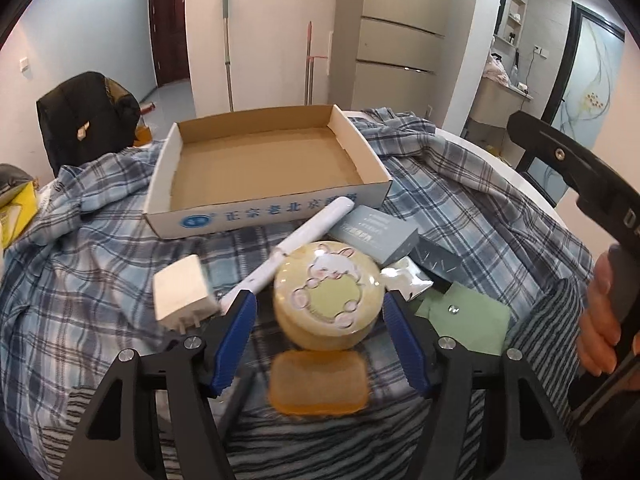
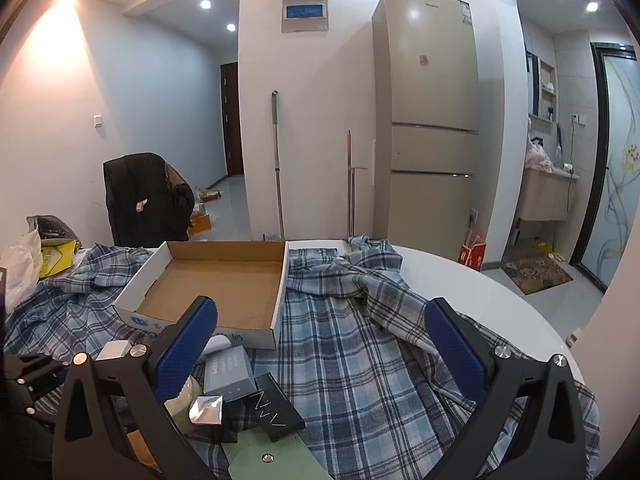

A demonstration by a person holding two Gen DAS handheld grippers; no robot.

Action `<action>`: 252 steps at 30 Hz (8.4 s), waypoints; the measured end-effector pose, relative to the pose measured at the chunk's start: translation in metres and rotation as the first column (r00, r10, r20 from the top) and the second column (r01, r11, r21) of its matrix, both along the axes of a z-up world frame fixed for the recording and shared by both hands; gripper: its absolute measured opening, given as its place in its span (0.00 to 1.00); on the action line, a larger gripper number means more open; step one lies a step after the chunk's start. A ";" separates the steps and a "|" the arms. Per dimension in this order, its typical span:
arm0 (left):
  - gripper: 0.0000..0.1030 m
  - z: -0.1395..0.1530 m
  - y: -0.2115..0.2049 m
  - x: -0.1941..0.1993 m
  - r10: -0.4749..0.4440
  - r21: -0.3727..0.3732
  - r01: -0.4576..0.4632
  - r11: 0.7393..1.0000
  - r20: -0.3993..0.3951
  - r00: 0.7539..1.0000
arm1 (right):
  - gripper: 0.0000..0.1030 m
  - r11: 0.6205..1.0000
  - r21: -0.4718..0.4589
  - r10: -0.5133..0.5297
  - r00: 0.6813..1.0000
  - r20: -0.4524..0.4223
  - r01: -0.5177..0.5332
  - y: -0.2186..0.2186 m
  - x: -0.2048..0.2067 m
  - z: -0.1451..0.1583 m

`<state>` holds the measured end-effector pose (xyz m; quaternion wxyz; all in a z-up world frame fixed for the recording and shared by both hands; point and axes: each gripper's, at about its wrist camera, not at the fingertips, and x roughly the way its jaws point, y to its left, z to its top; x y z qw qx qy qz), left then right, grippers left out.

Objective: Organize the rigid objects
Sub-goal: 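Lower the left tool onto the round yellow bunny tin and close on it, then carry the tin toward the cardboard box with left tool while right tool grasps silver cube and carries it, then open the left tool to drop the tin in the box while right tool releases the silver cube there, then lift both tools out of the box and back over the table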

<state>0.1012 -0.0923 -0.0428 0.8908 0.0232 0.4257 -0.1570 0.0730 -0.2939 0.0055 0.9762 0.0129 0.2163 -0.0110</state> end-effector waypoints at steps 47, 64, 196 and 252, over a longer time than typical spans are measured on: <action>0.71 -0.024 -0.033 0.050 0.069 0.018 -0.067 0.998 -0.089 0.994 | 1.00 0.999 -0.015 -0.035 0.996 -0.077 0.033 -0.003 0.014 -0.015; 0.74 -0.034 -0.009 0.035 0.052 0.045 -0.048 0.998 -0.099 0.994 | 1.00 1.000 -0.002 -0.013 0.992 -0.127 0.012 -0.001 0.020 -0.022; 0.75 -0.037 0.042 0.263 0.148 0.137 -0.149 0.979 0.014 0.989 | 0.28 0.973 0.094 0.229 0.857 -0.461 -0.210 0.076 0.264 -0.064; 1.00 0.117 0.091 0.004 0.185 -0.089 -0.166 0.982 0.619 0.763 | 0.84 0.961 0.004 0.276 0.950 -0.150 -0.278 0.054 0.097 0.025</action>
